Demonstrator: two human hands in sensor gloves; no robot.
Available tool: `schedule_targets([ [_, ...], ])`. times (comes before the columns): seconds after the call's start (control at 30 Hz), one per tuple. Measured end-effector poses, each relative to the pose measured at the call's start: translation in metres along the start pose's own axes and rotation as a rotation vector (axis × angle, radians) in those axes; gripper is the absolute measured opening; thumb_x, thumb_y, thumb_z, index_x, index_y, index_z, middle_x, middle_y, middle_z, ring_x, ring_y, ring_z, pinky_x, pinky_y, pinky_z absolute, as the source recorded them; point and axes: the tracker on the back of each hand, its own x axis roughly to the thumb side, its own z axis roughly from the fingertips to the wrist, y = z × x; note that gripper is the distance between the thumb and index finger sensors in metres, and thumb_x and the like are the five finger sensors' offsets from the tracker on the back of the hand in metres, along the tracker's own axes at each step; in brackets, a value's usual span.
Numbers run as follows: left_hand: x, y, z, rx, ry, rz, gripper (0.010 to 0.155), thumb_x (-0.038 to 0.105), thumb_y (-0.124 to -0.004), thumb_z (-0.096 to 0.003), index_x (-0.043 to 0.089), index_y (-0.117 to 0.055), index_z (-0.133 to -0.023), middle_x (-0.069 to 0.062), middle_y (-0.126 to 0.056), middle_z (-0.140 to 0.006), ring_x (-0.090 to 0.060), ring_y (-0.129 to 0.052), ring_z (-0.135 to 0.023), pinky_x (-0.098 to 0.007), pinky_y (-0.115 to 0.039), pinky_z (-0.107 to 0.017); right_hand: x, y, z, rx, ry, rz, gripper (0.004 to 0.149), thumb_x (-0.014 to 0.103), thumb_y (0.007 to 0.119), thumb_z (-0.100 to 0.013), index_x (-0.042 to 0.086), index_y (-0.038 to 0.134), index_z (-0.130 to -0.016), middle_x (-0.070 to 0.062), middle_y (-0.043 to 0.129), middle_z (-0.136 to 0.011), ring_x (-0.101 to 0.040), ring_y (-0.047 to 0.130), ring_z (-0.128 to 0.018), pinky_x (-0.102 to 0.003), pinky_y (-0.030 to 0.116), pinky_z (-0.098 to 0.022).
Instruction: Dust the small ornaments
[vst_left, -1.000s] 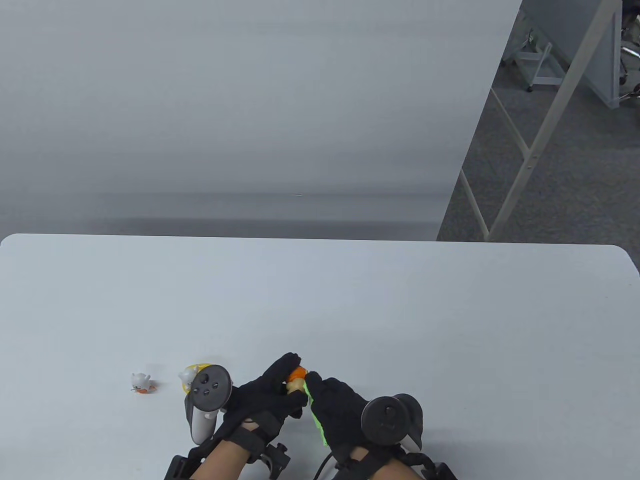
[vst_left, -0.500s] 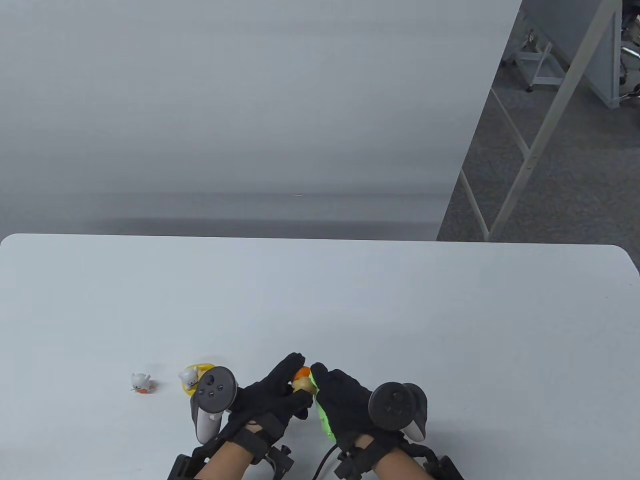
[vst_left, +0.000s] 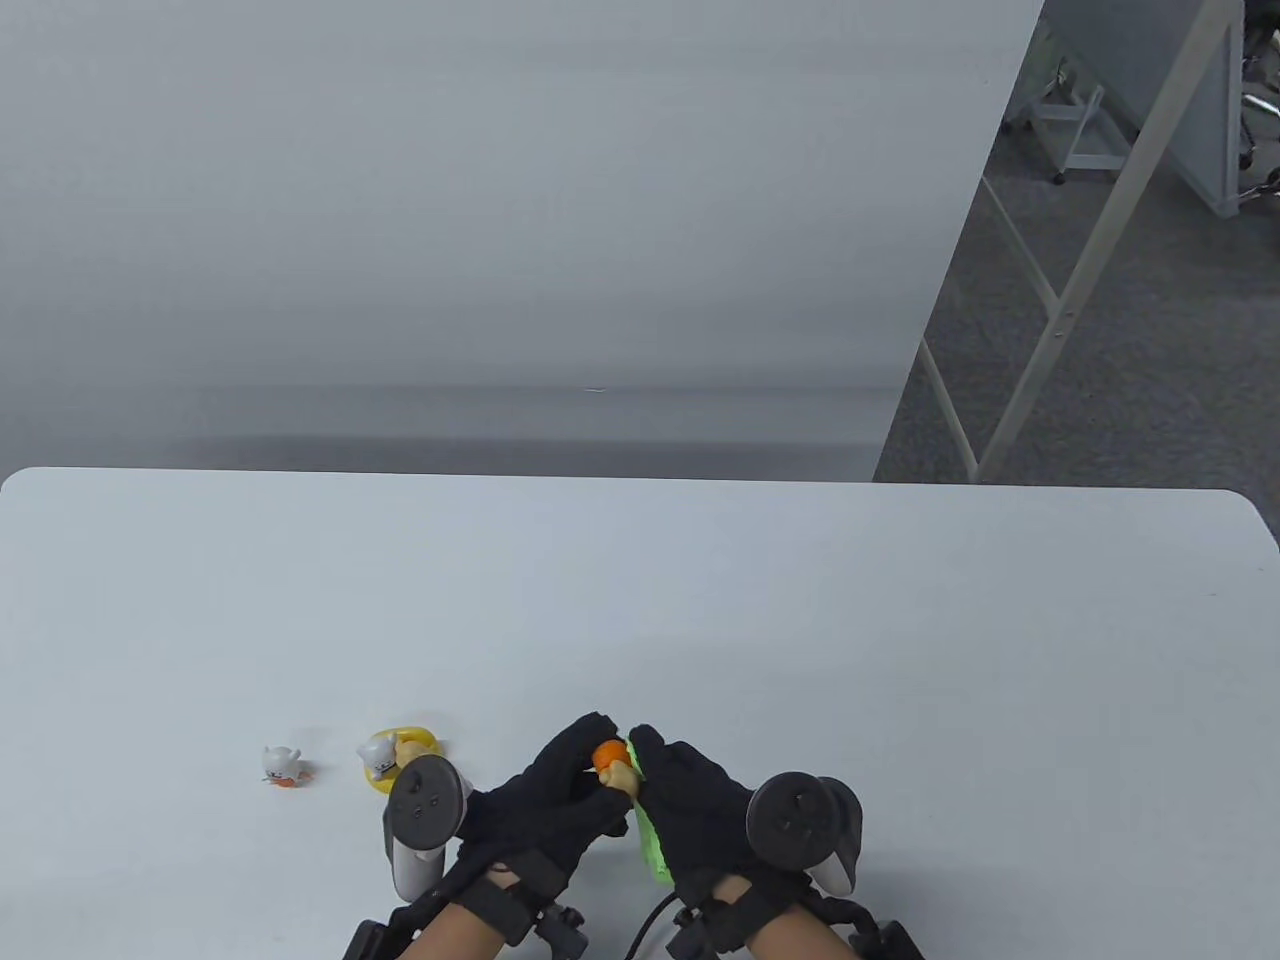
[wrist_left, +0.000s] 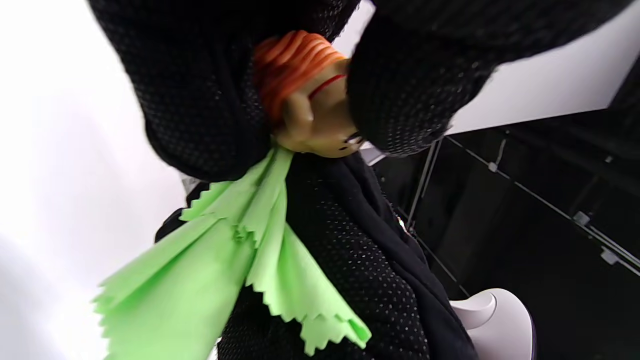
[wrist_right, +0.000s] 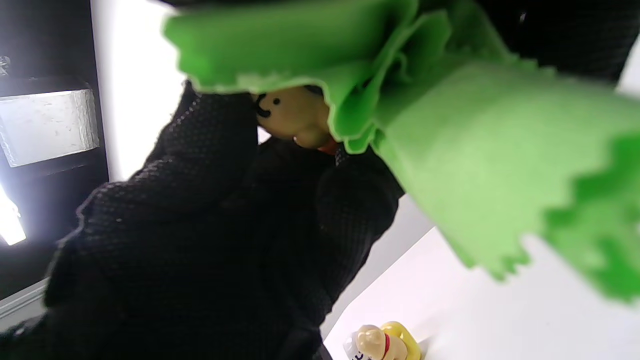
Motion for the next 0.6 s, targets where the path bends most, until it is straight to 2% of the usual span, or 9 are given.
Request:
schedule_targets([
  [0.07,0.003,-0.001,-0.003,-0.066,-0.001,0.004,0.081,0.029,-0.093,-0.0457,-0.007,-0.057,-0.109,-0.042,-0.061,-0.106,-0.053,-0.101,-0.074,-0.049,-0.100,-0.048,-0.004,-0.003,-0.001,0.017,0.030,-0.006,0.048,0.009,0.078,-0.054,-0.006,0.067,-0.097,-0.041,0.087,-0.077,-0.048,0.096,-0.052,-0.072,0.082,-0.044],
  [0.13,0.007,-0.005,-0.004,-0.163,-0.003,-0.063,0.081,0.026,-0.093,-0.0454,-0.007,-0.056,-0.109,-0.043,-0.059,-0.107,-0.055,-0.099,-0.076,-0.051,-0.099,-0.050,-0.012,-0.004,-0.003,0.024,0.064,-0.042,0.047,0.009,0.078,-0.054,-0.005,0.068,-0.097,-0.041,0.087,-0.076,-0.049,0.095,-0.052,-0.072,0.081,-0.044],
  [0.23,0.007,-0.004,-0.002,-0.070,0.040,-0.124,0.081,0.027,-0.092,-0.0428,-0.008,-0.058,-0.108,-0.042,-0.064,-0.105,-0.054,-0.102,-0.073,-0.049,-0.101,-0.047,-0.010,0.002,-0.003,0.035,0.053,0.003,0.047,0.008,0.077,-0.053,-0.006,0.067,-0.097,-0.042,0.087,-0.076,-0.048,0.095,-0.051,-0.072,0.082,-0.043],
  [0.3,0.005,0.005,-0.001,0.052,0.071,-0.207,0.081,0.028,-0.089,-0.0443,-0.011,-0.056,-0.107,-0.044,-0.063,-0.103,-0.053,-0.102,-0.071,-0.048,-0.102,-0.046,-0.002,0.009,-0.004,0.078,-0.029,-0.034,0.047,0.009,0.078,-0.053,-0.007,0.067,-0.096,-0.042,0.087,-0.074,-0.048,0.096,-0.050,-0.072,0.083,-0.042],
  [0.37,-0.003,0.016,-0.002,0.086,0.110,-0.165,0.081,0.028,-0.088,-0.0444,-0.012,-0.055,-0.107,-0.046,-0.063,-0.102,-0.053,-0.102,-0.070,-0.048,-0.102,-0.045,0.010,0.018,-0.001,0.078,-0.033,-0.004,0.048,0.009,0.078,-0.053,-0.006,0.067,-0.097,-0.041,0.088,-0.075,-0.047,0.096,-0.051,-0.072,0.083,-0.043],
  [0.47,-0.007,0.020,-0.002,0.032,0.078,-0.060,0.081,0.027,-0.087,-0.0457,-0.011,-0.053,-0.108,-0.045,-0.060,-0.105,-0.054,-0.099,-0.074,-0.051,-0.100,-0.048,0.015,0.019,-0.005,0.058,-0.021,0.038,0.047,0.010,0.078,-0.053,-0.006,0.067,-0.097,-0.041,0.088,-0.075,-0.047,0.096,-0.051,-0.072,0.083,-0.043],
  [0.5,-0.005,0.018,-0.003,-0.024,0.042,-0.029,0.081,0.026,-0.088,-0.0456,-0.010,-0.053,-0.109,-0.044,-0.060,-0.105,-0.055,-0.099,-0.075,-0.051,-0.099,-0.048,0.010,0.016,-0.006,-0.011,0.033,0.027,0.047,0.009,0.078,-0.053,-0.006,0.068,-0.097,-0.041,0.088,-0.075,-0.048,0.096,-0.051,-0.072,0.082,-0.043],
  [0.6,0.001,0.005,-0.004,-0.125,0.004,0.016,0.081,0.025,-0.089,-0.0455,-0.008,-0.053,-0.110,-0.043,-0.059,-0.107,-0.055,-0.097,-0.078,-0.053,-0.098,-0.050,-0.005,0.008,-0.009,-0.025,0.096,0.018,0.047,0.009,0.078,-0.054,-0.006,0.068,-0.097,-0.041,0.088,-0.075,-0.048,0.096,-0.050,-0.072,0.082,-0.043],
])
